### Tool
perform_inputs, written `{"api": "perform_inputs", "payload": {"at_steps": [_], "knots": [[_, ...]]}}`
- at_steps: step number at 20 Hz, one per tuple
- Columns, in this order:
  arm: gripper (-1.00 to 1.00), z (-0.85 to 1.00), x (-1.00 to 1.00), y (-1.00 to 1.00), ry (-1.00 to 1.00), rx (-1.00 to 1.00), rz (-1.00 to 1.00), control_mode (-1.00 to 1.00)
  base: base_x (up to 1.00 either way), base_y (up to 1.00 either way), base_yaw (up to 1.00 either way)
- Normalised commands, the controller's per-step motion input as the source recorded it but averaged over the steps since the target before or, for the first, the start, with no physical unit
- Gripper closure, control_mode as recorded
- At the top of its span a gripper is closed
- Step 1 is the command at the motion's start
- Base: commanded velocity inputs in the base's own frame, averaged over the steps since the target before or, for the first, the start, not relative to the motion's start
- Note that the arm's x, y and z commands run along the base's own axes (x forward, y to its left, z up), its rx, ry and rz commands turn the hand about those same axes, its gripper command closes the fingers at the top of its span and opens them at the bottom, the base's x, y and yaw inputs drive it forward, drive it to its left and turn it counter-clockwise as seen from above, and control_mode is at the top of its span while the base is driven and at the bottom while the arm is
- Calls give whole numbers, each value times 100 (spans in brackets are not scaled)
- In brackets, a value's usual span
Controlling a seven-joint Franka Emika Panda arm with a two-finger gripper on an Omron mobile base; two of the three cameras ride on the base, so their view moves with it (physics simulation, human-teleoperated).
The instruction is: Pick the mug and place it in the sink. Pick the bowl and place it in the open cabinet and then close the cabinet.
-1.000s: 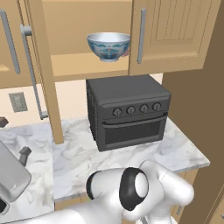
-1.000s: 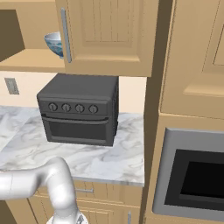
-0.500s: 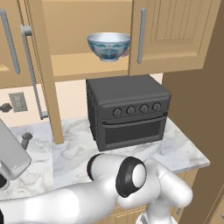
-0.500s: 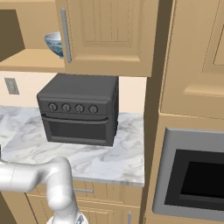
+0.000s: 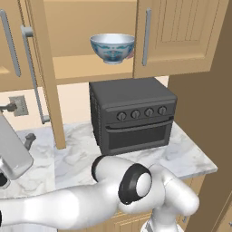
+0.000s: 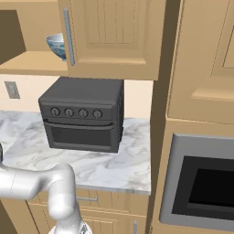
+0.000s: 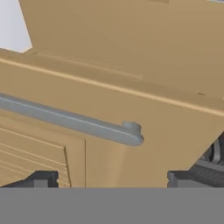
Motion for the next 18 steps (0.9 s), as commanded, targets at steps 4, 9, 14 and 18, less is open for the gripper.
{"api": "perform_inputs", "payload": {"at_steps": [4, 9, 14, 18], "knots": [[-100, -1, 0, -39, 0, 4, -10, -100, 0, 0, 0], [-100, 0, 18, -11, 0, 0, -11, -100, 0, 0, 0], [-100, 0, 20, -11, 0, 1, -10, -100, 0, 0, 0], [-100, -6, 7, -32, 0, 5, -10, -100, 0, 0, 0]]}}
